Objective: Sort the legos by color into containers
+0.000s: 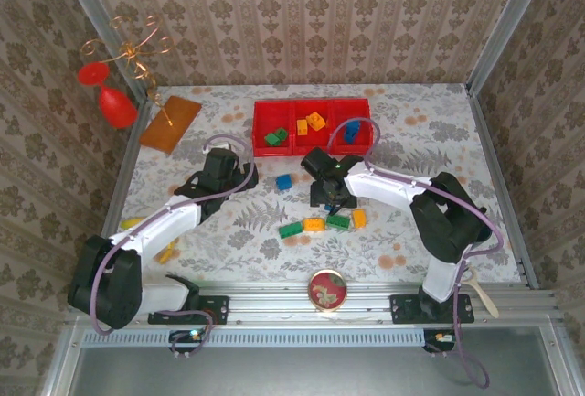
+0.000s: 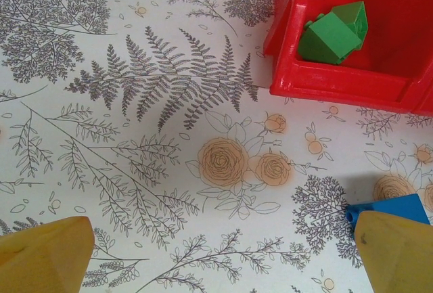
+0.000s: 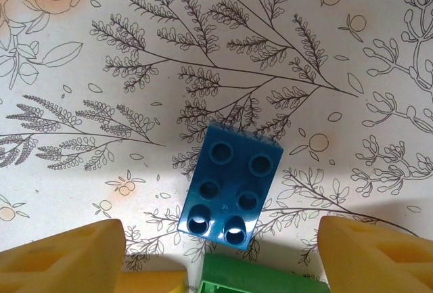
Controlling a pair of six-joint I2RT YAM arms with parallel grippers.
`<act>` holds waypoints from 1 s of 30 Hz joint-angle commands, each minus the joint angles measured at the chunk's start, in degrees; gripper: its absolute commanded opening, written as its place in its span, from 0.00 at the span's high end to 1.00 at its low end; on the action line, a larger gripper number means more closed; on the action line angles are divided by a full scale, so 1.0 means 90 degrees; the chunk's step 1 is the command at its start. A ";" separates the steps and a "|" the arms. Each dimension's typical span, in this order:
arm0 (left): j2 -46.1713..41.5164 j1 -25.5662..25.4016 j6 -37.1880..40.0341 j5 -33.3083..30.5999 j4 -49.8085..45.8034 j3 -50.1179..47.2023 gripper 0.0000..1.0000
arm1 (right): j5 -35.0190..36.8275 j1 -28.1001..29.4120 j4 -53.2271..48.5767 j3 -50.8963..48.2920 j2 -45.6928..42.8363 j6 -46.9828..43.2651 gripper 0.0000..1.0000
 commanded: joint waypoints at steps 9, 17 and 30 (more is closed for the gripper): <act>0.0071 0.0061 -0.0150 0.0108 0.0061 -0.0091 0.00 | -0.0092 -0.0104 -0.0035 0.0056 0.0465 -0.0084 0.23; 0.0100 0.0079 -0.0158 0.0161 0.0081 -0.0092 0.00 | -0.0379 -0.0275 0.0302 0.0054 0.0732 -0.0102 0.32; 0.0100 0.0095 -0.0164 0.0203 0.0081 -0.0092 0.00 | -0.0434 -0.0266 0.0225 0.0250 0.1014 -0.0258 0.53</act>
